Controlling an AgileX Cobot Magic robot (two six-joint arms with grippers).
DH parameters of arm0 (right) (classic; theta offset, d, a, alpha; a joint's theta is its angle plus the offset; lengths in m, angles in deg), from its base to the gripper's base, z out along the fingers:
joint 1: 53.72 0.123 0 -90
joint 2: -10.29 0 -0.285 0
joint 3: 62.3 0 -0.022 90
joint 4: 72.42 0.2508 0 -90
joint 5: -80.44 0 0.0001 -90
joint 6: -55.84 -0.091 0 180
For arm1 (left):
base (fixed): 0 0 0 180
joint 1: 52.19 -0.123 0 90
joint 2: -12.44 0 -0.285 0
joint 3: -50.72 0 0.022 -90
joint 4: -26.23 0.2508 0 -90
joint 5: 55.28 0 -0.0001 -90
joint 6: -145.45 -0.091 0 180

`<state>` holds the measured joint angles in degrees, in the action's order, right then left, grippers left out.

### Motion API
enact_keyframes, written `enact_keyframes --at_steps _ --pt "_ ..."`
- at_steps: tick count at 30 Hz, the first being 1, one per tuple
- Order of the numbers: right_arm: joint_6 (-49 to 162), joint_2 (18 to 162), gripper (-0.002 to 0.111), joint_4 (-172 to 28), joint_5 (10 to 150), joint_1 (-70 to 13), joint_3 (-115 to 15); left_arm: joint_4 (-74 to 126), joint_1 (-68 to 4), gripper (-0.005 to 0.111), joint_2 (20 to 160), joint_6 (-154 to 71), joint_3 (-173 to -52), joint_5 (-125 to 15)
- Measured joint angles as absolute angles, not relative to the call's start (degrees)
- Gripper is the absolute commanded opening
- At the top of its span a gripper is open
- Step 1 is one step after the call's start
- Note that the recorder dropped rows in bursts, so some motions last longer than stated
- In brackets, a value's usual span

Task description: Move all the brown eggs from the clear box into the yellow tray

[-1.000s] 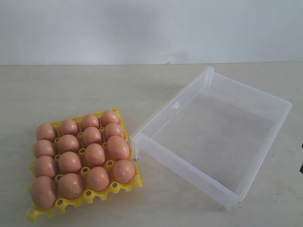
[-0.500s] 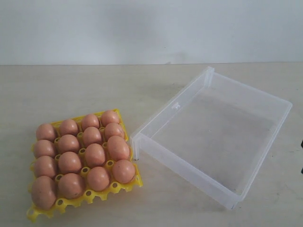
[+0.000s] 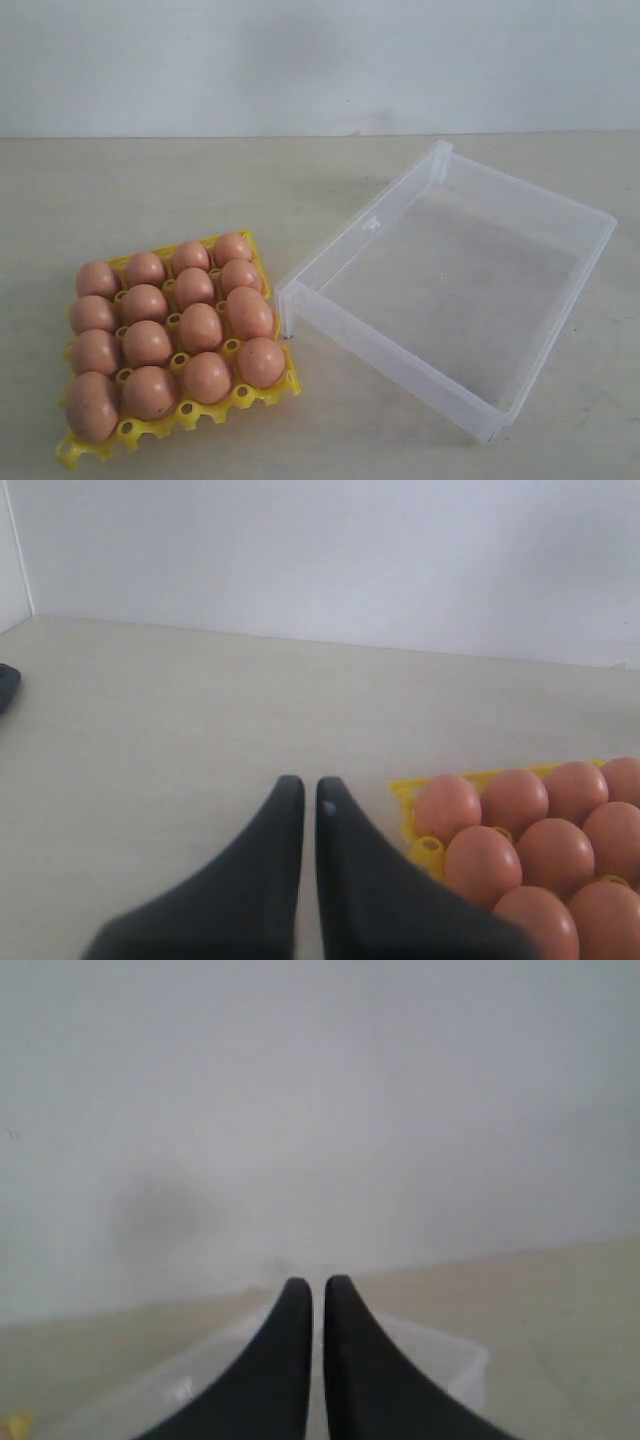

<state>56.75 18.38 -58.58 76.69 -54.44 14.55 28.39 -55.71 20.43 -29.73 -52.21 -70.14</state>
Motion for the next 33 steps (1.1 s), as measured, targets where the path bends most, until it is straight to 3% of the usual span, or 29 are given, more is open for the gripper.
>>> enact_keyframes --at_steps 6,33 --pt "47.21 18.38 0.000 -73.36 101.26 -56.83 14.97 28.39 -55.71 0.004 20.43 -29.73 -52.21 -70.14" --pt "47.67 18.38 0.000 -74.11 102.28 -57.04 14.97 28.39 -55.71 0.004 20.43 -29.73 -52.21 -70.14"
